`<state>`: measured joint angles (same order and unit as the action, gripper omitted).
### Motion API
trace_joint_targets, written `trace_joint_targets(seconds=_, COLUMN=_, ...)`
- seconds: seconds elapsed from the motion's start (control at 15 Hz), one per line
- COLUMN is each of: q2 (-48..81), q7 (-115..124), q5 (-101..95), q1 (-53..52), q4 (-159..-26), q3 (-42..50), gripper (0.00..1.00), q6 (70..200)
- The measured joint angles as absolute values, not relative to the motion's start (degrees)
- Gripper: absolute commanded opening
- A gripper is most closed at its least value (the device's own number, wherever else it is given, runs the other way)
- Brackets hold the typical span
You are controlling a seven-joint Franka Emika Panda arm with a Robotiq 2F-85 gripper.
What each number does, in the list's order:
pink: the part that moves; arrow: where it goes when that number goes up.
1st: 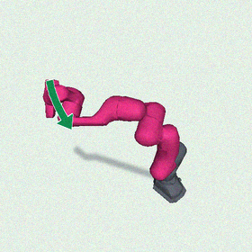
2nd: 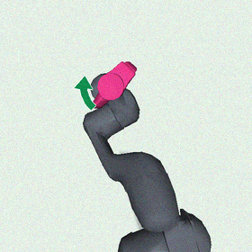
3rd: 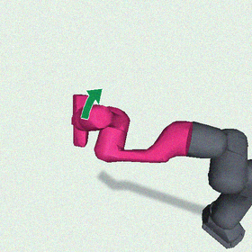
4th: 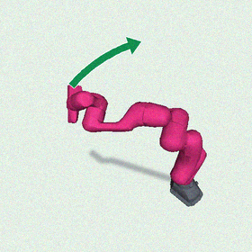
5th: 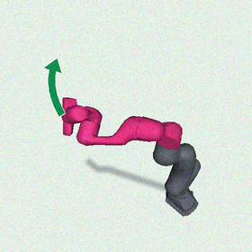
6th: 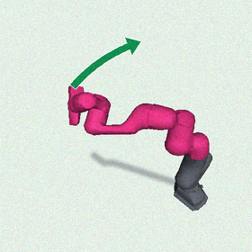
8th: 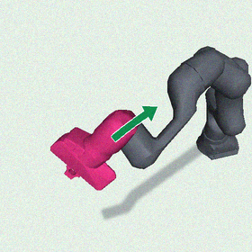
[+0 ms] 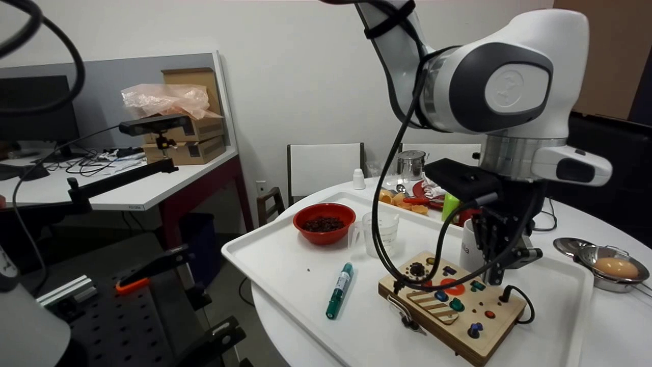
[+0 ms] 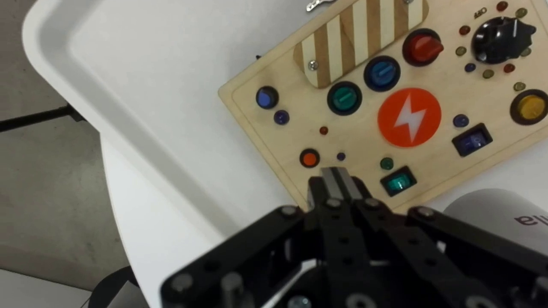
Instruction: Press on the circuit on the table
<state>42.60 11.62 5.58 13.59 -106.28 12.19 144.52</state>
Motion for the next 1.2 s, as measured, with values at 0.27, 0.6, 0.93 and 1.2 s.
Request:
trace_joint_targets(seconds=0.27, q2=44.4, q7=13.4, q5=5.9, q1=14.0, q4=-104.5, q3=12.3, gripper=0.0, q6=143.1)
trace_joint_targets(seconds=0.6, q2=46.3, q7=15.0, q5=6.1, q1=14.2, q4=-102.6, q3=12.7, gripper=0.0, q6=141.1)
trace_joint_targets(seconds=0.93, q2=48.0, q7=16.0, q5=6.1, q1=14.3, q4=-100.9, q3=12.9, gripper=0.0, q6=139.6)
trace_joint_targets(seconds=1.2, q2=49.2, q7=16.5, q5=6.1, q1=14.3, q4=-99.3, q3=12.9, gripper=0.0, q6=139.0)
